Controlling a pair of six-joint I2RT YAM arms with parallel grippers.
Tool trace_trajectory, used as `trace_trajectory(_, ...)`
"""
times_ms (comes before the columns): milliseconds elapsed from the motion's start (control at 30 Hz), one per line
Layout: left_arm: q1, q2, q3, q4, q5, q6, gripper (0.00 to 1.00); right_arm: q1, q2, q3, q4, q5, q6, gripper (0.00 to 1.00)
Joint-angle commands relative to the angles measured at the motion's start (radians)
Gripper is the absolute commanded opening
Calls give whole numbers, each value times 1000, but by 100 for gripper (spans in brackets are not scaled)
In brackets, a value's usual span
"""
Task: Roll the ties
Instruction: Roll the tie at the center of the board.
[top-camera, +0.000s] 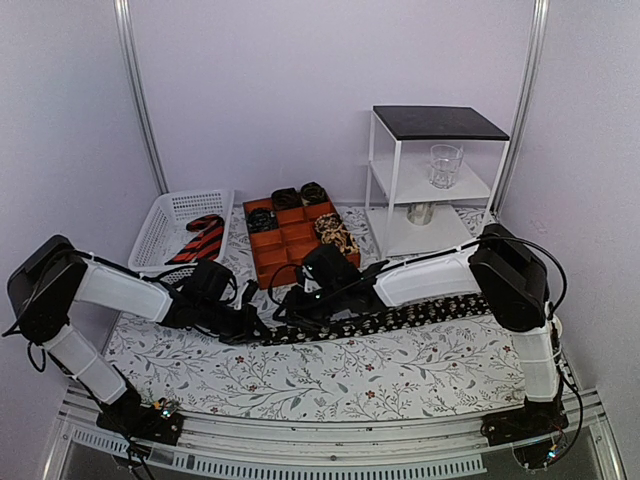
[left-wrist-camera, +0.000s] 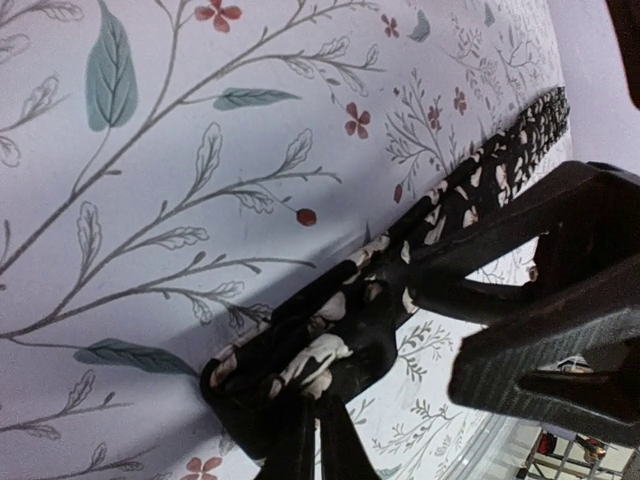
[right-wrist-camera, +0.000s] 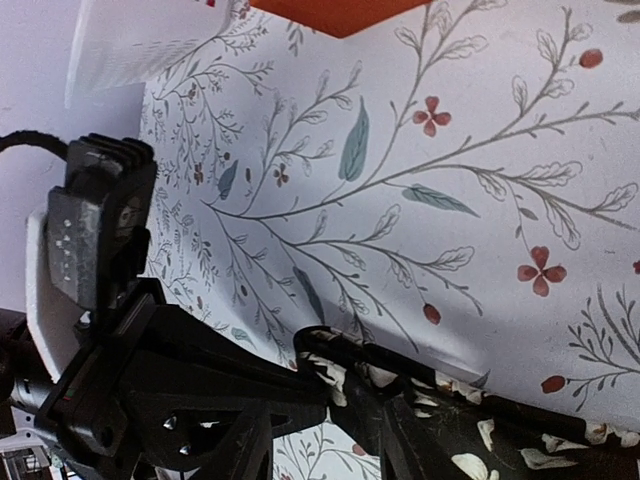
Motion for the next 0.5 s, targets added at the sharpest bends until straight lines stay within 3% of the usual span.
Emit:
trace_trajectory(0, -15, 23, 16, 18, -17, 9, 4, 10, 57, 39, -57, 9, -6, 36)
trace_trajectory(367, -16, 32, 23, 19, -41, 8, 3, 15, 94, 60, -99, 0, -17, 26)
trace_trajectory(467, -16, 27, 22, 19, -41, 5, 3, 15, 94, 64, -95, 5, -26, 16)
